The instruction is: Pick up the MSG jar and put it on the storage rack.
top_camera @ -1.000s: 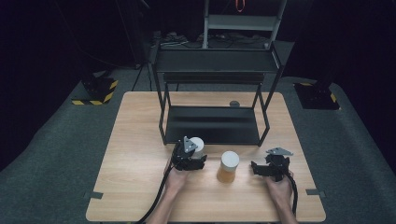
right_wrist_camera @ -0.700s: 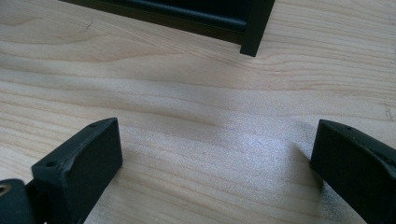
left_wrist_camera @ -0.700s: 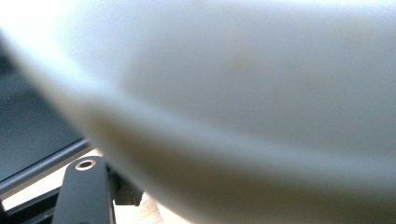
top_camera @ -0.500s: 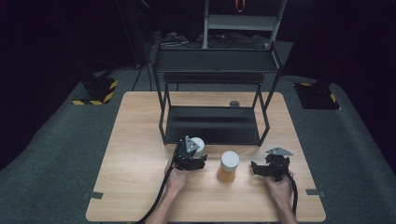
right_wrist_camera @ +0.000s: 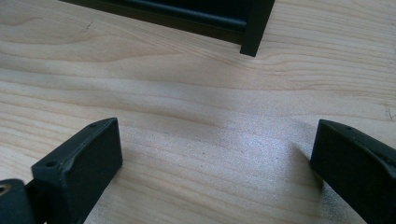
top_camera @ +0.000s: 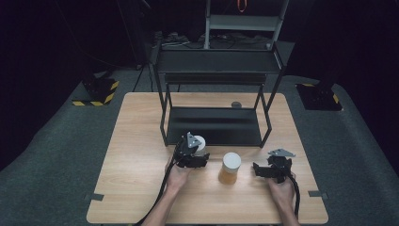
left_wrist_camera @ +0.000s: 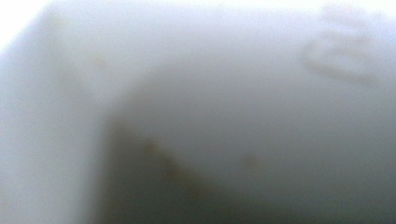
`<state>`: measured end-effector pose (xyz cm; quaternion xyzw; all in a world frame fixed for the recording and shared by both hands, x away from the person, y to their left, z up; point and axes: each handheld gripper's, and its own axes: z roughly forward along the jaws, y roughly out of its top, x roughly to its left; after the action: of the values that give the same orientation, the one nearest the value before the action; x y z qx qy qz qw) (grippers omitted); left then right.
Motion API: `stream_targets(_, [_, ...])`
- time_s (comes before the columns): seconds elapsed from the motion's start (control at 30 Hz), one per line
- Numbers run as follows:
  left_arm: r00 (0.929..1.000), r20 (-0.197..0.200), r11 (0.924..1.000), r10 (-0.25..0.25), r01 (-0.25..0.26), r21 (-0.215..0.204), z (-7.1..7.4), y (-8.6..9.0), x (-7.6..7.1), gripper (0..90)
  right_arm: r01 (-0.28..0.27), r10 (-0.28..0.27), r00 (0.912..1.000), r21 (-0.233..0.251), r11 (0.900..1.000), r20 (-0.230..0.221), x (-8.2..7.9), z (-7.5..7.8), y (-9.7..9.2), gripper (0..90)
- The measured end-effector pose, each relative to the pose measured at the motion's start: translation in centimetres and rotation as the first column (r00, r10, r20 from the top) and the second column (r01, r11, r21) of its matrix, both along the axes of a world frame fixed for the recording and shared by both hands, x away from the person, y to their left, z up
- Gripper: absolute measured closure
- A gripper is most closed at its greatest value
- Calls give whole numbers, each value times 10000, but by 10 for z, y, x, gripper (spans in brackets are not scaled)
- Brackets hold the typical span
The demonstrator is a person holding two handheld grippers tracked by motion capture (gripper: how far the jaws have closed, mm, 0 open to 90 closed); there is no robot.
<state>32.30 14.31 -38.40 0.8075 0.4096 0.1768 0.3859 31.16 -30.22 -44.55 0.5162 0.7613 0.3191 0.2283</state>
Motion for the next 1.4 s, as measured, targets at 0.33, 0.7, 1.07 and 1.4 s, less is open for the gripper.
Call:
stream_targets(0.33, [9998, -207, 10000, -71, 72, 62, 34, 1, 13, 306, 0, 0, 10000, -1, 10000, 2, 0, 0, 0, 14])
stream_targets(0.7, [9990, -312, 9992, -308, 316, 255, 96, 4, 31, 306, 0, 0, 10000, -1, 10000, 2, 0, 0, 0, 14])
stream_targets(1.07, [9982, -327, 9985, -505, 512, 212, 159, -1, 50, 306, 3, -3, 10000, -5, 10000, 2, 0, 0, 0, 14])
stream_targets(1.4, [9972, -353, 9968, -663, 678, 430, 226, -13, 65, 306, 5, -5, 10000, -1, 10000, 2, 0, 0, 0, 15])
